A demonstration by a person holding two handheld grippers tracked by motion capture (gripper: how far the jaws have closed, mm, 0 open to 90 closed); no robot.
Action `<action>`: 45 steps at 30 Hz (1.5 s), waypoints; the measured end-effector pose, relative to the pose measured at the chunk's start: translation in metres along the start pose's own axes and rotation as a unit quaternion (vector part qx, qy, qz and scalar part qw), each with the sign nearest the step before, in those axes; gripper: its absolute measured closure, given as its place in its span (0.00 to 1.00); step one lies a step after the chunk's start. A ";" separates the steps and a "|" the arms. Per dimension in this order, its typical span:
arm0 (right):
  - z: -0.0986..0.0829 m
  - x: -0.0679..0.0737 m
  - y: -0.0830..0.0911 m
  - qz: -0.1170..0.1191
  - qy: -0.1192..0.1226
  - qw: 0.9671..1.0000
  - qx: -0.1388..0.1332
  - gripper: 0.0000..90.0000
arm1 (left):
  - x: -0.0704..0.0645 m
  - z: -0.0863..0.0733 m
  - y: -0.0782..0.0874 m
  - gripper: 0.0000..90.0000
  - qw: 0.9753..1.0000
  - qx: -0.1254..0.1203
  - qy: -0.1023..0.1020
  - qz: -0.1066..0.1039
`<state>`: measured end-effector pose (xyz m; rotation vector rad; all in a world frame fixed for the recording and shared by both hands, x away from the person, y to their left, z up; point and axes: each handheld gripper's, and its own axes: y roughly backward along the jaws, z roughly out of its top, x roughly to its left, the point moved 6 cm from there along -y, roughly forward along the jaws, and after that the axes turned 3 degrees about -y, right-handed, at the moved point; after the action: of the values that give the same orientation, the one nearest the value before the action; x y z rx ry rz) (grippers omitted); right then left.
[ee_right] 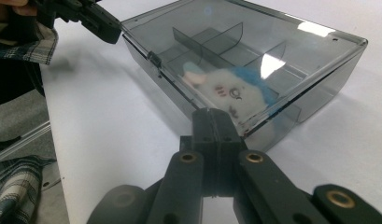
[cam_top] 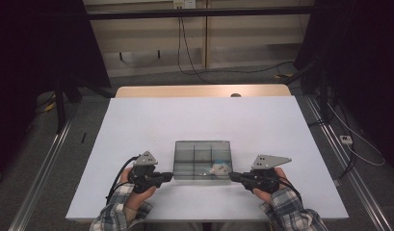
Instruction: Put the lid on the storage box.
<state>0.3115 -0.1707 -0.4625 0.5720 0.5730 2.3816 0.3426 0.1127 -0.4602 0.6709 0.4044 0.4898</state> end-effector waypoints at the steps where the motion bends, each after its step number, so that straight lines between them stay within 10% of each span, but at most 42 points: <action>1: 0.000 0.000 0.000 -0.001 0.000 1.000 0.000 1.00 | 0.000 -0.001 0.001 0.99 1.000 -0.002 0.003 -0.003; 10: -0.004 -0.006 0.008 -0.015 0.005 1.000 -0.001 0.92 | 0.006 -0.003 0.012 0.90 1.000 -0.019 0.014 -0.003; 24: -0.007 -0.028 0.019 -0.054 -0.001 0.998 -0.012 0.38 | 0.023 -0.004 0.026 0.48 0.999 -0.044 0.017 0.010; 45: -0.018 -0.053 0.039 -0.094 -0.022 0.995 -0.018 0.26 | 0.047 -0.009 0.033 0.19 0.998 -0.055 0.005 0.039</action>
<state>0.3217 -0.2373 -0.4706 0.5305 0.5382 2.1925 0.3662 0.1653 -0.4537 0.5786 0.3582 0.5846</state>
